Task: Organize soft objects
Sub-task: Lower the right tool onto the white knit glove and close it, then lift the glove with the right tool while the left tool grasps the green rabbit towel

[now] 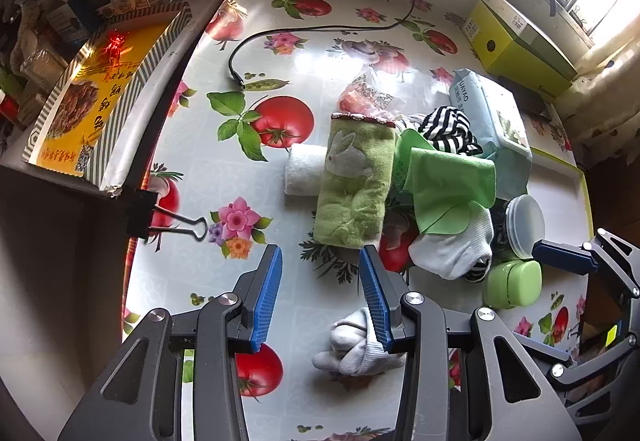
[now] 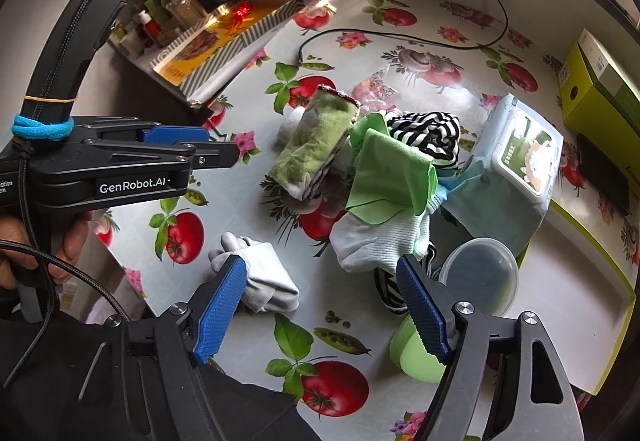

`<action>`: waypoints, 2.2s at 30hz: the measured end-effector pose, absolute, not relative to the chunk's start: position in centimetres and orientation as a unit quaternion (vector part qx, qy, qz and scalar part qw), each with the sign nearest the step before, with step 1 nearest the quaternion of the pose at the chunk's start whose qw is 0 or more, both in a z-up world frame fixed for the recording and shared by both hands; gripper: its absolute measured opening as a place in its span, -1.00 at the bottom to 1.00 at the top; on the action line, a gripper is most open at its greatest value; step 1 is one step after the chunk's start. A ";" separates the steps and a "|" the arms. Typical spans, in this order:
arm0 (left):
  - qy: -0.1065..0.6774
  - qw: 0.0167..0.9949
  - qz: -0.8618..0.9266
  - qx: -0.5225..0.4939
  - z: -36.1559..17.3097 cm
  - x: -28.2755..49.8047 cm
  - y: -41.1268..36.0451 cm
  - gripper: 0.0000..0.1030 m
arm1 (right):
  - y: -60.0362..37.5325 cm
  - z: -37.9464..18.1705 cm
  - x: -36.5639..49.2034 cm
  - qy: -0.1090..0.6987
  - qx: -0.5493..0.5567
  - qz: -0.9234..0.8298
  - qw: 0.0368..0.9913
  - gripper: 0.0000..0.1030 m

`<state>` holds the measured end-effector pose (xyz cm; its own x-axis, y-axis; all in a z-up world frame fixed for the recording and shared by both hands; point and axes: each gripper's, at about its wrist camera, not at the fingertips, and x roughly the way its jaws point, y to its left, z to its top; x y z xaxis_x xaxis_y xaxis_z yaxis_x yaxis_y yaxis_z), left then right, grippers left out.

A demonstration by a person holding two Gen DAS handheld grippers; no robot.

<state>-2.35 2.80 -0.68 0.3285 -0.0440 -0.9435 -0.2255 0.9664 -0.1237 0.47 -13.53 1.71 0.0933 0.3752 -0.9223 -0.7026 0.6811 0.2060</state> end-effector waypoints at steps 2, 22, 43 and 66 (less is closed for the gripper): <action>0.576 0.806 0.061 -0.121 -0.8 -2.6 3.2 -0.19 | -13.1 1.4 0.3 0.563 -0.149 0.379 0.719 0.48; 0.587 0.790 0.095 -0.152 -2.1 -5.0 6.7 -0.19 | -6.5 -7.5 -3.2 0.613 -0.242 0.451 0.601 0.43; 0.575 0.801 0.005 -0.165 -3.3 1.5 4.4 -0.19 | -12.2 -1.0 1.4 0.589 -0.154 0.378 0.698 -0.41; 0.584 0.802 -0.027 -0.122 -6.5 4.6 2.1 -0.36 | -16.7 2.2 4.1 0.569 -0.113 0.325 0.747 -0.41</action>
